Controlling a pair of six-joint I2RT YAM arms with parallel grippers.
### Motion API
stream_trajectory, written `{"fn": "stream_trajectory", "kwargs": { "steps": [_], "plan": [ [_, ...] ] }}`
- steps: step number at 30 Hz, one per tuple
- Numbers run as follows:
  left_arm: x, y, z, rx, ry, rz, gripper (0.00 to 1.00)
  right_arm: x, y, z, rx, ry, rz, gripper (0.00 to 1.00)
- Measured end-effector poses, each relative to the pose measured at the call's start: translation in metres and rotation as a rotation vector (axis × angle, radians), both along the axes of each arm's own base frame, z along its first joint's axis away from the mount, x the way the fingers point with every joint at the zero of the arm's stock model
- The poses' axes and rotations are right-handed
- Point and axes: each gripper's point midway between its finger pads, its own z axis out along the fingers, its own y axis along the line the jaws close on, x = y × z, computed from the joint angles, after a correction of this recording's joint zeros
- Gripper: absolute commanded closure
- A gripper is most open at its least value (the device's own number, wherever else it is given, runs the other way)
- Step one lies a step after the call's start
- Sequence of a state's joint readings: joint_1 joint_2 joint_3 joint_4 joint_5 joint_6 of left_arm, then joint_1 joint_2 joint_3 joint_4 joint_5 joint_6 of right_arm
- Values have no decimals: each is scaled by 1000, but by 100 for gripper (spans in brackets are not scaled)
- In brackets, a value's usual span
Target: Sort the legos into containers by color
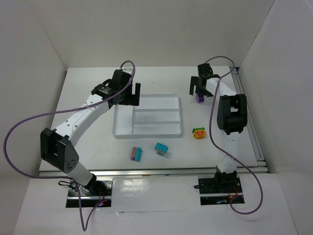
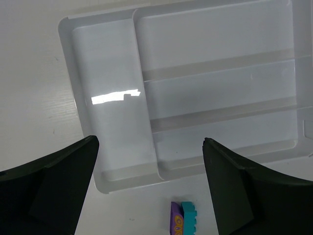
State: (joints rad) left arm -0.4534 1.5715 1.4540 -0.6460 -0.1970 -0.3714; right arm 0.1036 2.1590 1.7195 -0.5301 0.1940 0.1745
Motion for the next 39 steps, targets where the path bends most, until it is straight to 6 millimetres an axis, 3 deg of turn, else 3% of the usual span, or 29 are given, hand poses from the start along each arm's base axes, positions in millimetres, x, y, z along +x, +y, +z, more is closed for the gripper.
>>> {"fn": "stream_trajectory", "kwargs": {
  "steps": [4,9,19,26,30,35,39],
  "plan": [
    [10,5,16,7,-40,50,0,-2,0,-2,-3,10,5,10],
    [18,10,17,-2,-36,82,0,-9,-2,-11,-11,33,8,27],
    [17,15,12,5,-15,108,0,-19,2,-24,18,73,21,27],
    [12,21,26,4,-46,120,0,-14,4,-26,35,71,25,30],
    [11,21,30,-1,-54,120,0,-16,4,-33,33,87,22,43],
    [9,21,29,-3,-45,112,0,-15,0,-33,13,83,3,73],
    [3,16,30,-18,-21,81,0,-21,3,-26,11,75,5,86]
  ]
}}
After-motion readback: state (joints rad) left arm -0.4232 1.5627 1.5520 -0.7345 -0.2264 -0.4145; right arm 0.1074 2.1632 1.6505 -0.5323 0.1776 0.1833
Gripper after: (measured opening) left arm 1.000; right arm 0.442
